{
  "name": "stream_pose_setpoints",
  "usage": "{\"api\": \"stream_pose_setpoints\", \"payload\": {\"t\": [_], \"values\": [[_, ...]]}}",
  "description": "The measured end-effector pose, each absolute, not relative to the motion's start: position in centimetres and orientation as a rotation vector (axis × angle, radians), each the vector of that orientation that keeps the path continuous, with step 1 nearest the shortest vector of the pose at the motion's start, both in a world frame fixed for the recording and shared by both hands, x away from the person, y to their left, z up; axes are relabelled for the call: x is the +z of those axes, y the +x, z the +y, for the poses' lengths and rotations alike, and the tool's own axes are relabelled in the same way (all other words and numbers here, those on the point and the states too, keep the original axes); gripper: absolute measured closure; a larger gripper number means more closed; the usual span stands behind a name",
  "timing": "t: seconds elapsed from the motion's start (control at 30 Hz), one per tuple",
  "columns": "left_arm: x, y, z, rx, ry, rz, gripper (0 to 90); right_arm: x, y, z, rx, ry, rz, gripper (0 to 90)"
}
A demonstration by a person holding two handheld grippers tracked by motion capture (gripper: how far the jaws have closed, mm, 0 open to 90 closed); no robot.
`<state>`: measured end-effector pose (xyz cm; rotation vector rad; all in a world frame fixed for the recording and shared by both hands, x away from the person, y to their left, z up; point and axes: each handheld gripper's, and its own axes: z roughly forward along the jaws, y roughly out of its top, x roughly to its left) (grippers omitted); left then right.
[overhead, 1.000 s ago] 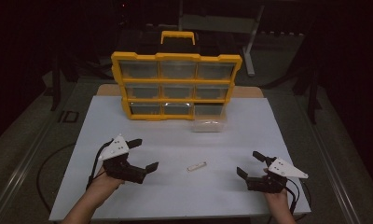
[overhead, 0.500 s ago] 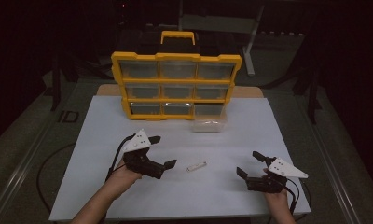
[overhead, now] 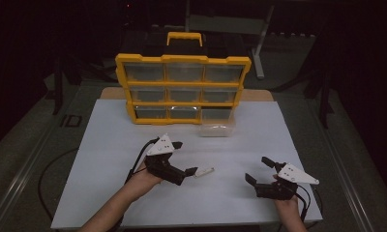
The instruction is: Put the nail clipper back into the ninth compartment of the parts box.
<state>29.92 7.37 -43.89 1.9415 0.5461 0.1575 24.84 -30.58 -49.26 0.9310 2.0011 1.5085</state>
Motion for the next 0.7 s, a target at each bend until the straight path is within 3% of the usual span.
{"api": "stream_pose_setpoints", "payload": {"t": [0.5, 0.7], "values": [[-47.0, 30.8, 3.3, 0.113, 2.065, 0.478, 0.2, -49.3, 24.9, -30.6, 1.518, 0.932, 2.006, 9.1], [-48.2, 31.5, 2.5, 0.123, 2.061, 0.477, 5.9, -49.3, 24.9, -30.6, 1.519, 0.930, 2.011, 9.1]]}}
